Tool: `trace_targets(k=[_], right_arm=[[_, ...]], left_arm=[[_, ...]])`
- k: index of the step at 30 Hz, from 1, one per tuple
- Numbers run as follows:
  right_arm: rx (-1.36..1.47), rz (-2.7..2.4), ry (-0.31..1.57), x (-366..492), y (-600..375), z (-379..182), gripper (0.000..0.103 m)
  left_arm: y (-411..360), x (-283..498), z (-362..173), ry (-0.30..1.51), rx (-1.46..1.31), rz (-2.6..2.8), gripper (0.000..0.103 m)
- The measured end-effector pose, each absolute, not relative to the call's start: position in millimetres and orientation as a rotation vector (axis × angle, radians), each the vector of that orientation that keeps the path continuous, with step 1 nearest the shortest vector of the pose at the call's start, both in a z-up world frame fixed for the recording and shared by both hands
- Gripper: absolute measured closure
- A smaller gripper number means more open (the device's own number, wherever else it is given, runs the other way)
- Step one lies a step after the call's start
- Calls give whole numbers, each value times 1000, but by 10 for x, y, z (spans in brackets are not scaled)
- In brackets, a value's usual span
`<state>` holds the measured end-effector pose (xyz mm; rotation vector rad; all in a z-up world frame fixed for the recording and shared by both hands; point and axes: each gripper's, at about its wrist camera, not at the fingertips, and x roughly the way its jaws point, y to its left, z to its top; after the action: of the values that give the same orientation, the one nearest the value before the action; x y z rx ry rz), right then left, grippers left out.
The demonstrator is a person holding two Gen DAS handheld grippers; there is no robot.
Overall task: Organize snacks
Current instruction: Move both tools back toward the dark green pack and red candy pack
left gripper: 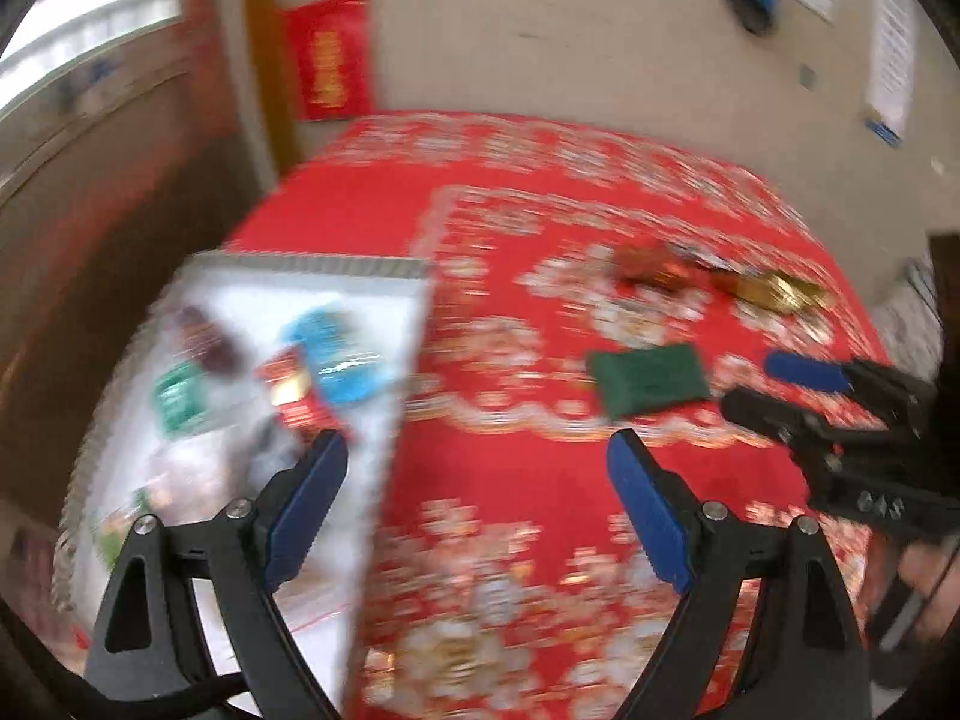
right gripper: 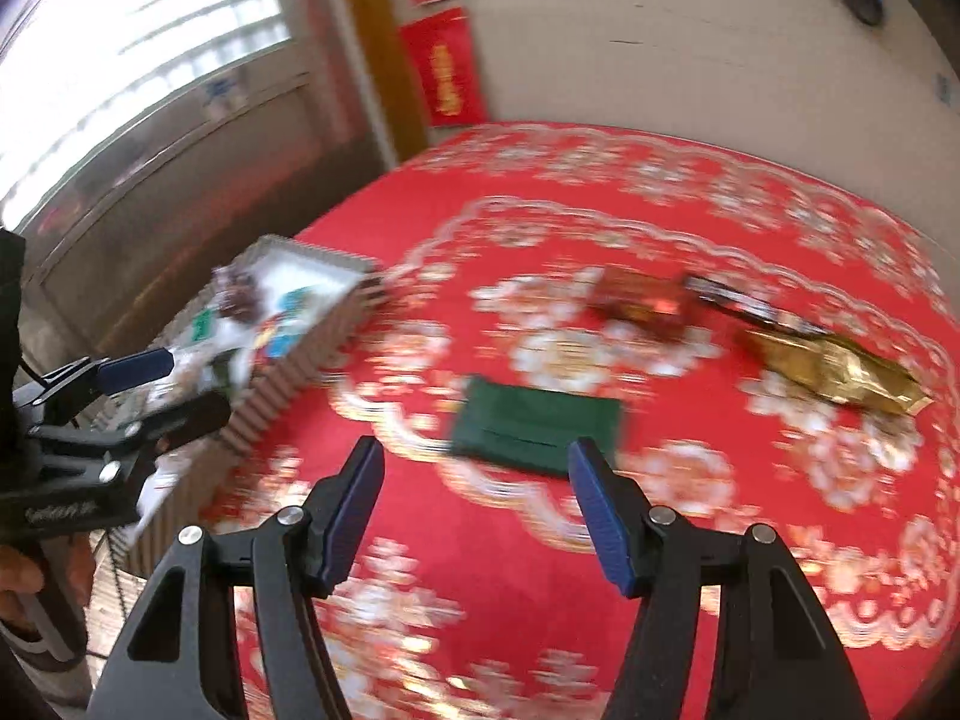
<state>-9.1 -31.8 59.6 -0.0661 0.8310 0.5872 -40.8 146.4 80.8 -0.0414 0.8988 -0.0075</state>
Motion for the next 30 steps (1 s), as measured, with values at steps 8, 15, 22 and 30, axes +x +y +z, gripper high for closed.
trace_targets(k=[8,15,22,30], right_arm=[[-12,542,843,118,-849,582,38],[-35,559,854,427,-962,609,37],[-33,548,876,684,-1048,583,37],[-33,541,893,839,-1055,528,37]], left_arm=[[764,46,676,946,214,-337,15],[433,394,390,1010,472,-564,15],[379,572,250,1028,524,-733,15],[321,646,90,1047,601,-766,14]])
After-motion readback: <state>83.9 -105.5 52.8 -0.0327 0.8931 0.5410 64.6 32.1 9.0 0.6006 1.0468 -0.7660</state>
